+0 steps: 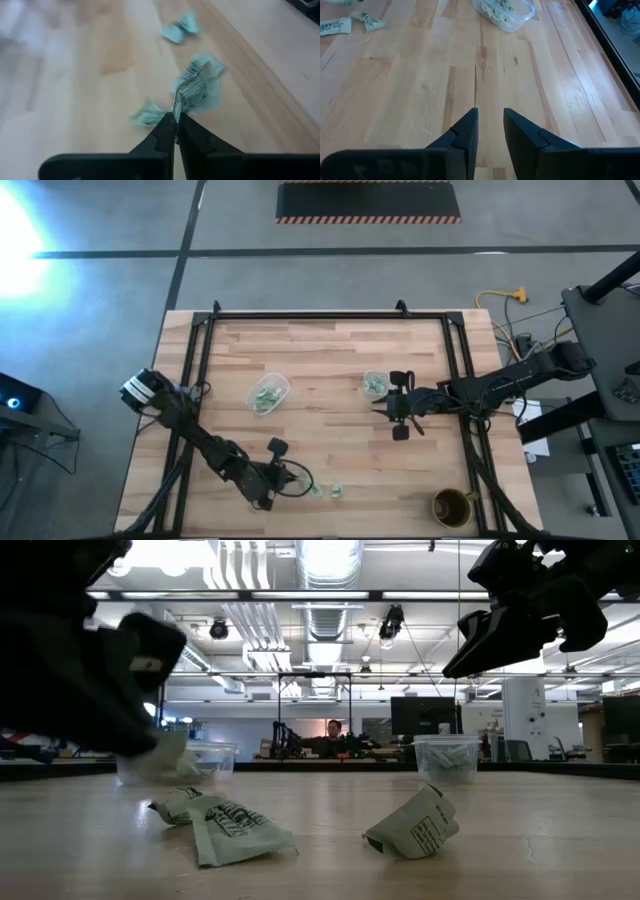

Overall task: Pick and place Stevia / Truvia into bins
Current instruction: Put the light green stevia packet into the left transparent container

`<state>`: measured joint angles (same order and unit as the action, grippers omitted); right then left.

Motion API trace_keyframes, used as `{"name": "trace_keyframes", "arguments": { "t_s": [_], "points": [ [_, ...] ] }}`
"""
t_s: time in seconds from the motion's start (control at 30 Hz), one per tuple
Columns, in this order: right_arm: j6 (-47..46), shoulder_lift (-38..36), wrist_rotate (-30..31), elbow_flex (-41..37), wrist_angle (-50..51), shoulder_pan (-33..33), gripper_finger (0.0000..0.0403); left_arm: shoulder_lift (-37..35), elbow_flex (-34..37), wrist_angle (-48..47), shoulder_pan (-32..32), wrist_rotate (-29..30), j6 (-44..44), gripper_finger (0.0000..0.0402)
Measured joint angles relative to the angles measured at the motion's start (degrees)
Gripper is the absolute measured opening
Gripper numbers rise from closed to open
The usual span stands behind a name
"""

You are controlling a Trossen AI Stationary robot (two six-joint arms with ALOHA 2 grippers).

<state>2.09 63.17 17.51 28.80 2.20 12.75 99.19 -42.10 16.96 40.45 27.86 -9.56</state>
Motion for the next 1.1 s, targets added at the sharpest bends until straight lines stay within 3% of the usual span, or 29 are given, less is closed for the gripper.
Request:
{"name": "trace_keyframes", "arguments": {
  "t_s": [0.33, 0.6, 0.8, 1.1],
  "points": [
    [0.0, 0.0, 0.0, 0.0, 0.0, 0.0, 0.0085, -11.2, 0.2, -10.2, 0.0, 17.5, 0.0, 0.0001],
    [0.0, 0.0, 0.0, 0.0, 0.0, 0.0, 0.0074, -17.9, 0.3, -25.4, -0.6, 34.5, -0.1, 0.0001],
    [0.0, 0.0, 0.0, 0.0, -0.4, 0.0, 0.0075, -22.1, 0.3, -36.6, -3.9, 35.5, -0.5, 0.0001],
    [0.0, 0.0, 0.0, 0.0, -0.5, 0.0, 0.0076, -25.0, 0.8, -43.2, -8.3, 33.9, -1.0, 0.0001]
  ]
}}
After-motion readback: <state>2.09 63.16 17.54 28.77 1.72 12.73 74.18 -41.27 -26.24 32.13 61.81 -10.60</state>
